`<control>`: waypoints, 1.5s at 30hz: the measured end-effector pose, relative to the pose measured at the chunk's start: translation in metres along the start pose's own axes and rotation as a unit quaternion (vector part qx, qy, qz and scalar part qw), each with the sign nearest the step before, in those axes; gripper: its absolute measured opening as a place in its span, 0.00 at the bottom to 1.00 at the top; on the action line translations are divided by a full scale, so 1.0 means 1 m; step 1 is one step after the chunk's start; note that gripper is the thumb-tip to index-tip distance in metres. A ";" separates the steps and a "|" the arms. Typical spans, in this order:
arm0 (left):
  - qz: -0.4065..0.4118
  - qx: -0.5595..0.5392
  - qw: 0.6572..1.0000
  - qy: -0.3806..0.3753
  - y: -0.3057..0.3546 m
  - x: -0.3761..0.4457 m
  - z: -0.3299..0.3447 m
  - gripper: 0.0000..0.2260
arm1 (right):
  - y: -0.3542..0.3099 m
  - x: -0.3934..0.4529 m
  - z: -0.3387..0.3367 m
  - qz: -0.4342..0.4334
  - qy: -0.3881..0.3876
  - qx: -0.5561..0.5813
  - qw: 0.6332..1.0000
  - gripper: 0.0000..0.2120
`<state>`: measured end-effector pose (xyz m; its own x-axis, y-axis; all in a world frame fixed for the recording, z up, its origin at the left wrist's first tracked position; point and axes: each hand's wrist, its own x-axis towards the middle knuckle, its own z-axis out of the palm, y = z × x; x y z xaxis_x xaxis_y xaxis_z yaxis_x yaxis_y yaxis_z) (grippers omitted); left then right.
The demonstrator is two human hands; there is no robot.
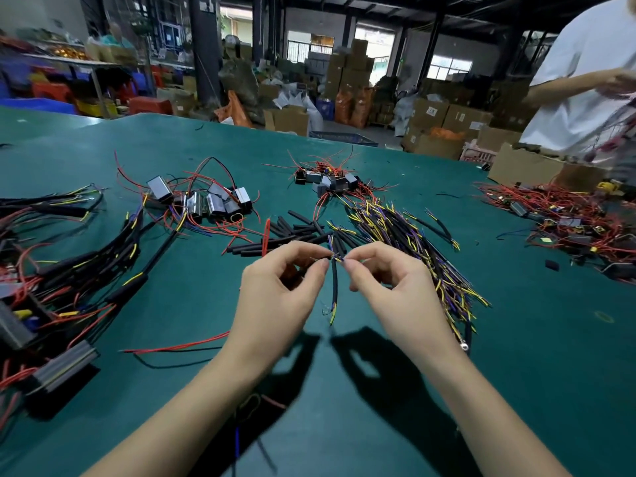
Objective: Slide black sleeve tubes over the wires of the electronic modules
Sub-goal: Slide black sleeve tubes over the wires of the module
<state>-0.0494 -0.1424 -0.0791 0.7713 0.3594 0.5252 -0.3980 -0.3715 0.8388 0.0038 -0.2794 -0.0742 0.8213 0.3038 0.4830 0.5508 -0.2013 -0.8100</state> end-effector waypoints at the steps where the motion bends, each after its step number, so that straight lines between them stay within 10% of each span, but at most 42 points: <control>1: -0.003 -0.007 1.000 -0.005 0.000 0.000 0.000 0.05 | 0.000 0.000 0.000 0.002 0.002 0.009 1.000 0.05; 16: -0.073 -0.071 0.995 -0.016 0.009 0.000 -0.002 0.07 | -0.005 -0.003 0.002 -0.023 -0.028 -0.013 0.999 0.05; 27: -0.173 -0.111 0.978 -0.034 0.016 0.005 -0.007 0.12 | -0.012 -0.006 -0.002 -0.227 0.049 -0.246 0.941 0.04; 45: -0.096 -0.096 0.990 -0.034 0.019 0.004 -0.008 0.08 | -0.016 -0.003 -0.001 -0.021 -0.055 0.051 0.997 0.05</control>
<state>-0.0577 -0.1407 -0.0601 0.8713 0.3468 0.3473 -0.3220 -0.1302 0.9378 -0.0075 -0.2777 -0.0622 0.7731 0.4108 0.4833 0.5623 -0.0914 -0.8218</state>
